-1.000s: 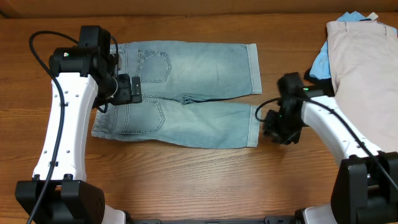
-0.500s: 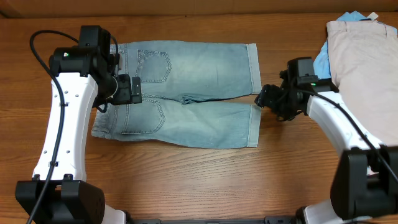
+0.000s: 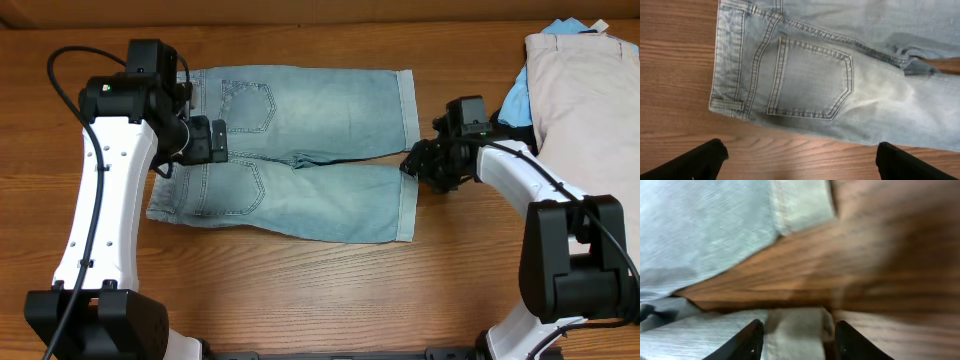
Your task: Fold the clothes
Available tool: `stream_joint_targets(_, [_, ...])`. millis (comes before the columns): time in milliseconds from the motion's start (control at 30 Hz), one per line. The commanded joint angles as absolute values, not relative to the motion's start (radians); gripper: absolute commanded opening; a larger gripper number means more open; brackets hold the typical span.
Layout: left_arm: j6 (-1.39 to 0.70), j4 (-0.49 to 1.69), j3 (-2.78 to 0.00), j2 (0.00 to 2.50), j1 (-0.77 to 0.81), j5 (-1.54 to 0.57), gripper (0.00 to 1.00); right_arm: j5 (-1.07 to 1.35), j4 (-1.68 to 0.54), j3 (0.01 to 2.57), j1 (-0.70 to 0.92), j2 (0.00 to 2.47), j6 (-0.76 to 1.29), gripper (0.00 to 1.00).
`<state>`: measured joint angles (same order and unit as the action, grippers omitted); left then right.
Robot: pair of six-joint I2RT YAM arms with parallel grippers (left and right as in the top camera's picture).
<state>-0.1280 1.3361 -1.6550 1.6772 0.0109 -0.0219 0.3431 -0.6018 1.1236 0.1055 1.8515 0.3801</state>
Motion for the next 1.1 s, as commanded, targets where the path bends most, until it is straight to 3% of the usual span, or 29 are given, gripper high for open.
stream_joint_targets(0, [-0.12,1.329,-1.65,1.662,0.007,-0.027,1.0,0.369,-0.587,1.132,0.12,1.853,0.363,0.41])
stream_joint_targets(67, [-0.12,1.329,-1.65,1.662,0.007,-0.027,1.0,0.368,-0.586,1.132,0.12,1.861,0.363,0.33])
stream_joint_targets(200, [-0.12,1.33,-1.65,1.662,0.007,-0.026,1.0,0.321,-0.571,1.135,0.118,1.867,0.362,0.04])
stream_joint_targets(567, [-0.112,1.331,-1.65,1.662,0.007,-0.026,0.99,0.192,-0.729,1.264,0.091,1.684,0.26,0.04])
stream_joint_targets(800, [-0.111,1.327,-1.649,1.662,0.007,-0.026,1.0,0.091,-0.743,1.222,0.083,1.751,0.261,0.04])
stream_joint_targets(833, [-0.111,1.327,-1.647,1.662,0.007,-0.026,1.0,0.09,-0.745,1.212,0.083,1.763,0.262,0.05])
stream_joint_targets(867, [-0.111,1.328,-1.639,1.662,0.007,-0.026,1.0,0.09,-0.756,1.198,0.083,1.779,0.267,0.15])
stream_joint_targets(967, [-0.111,1.329,-1.6,1.662,0.007,-0.026,1.0,0.072,-0.821,1.191,0.07,1.792,0.323,0.58])
stream_joint_targets(1067, [-0.123,1.326,-1.551,1.662,0.007,-0.026,0.98,0.103,-0.87,1.209,0.039,1.776,0.338,0.68])
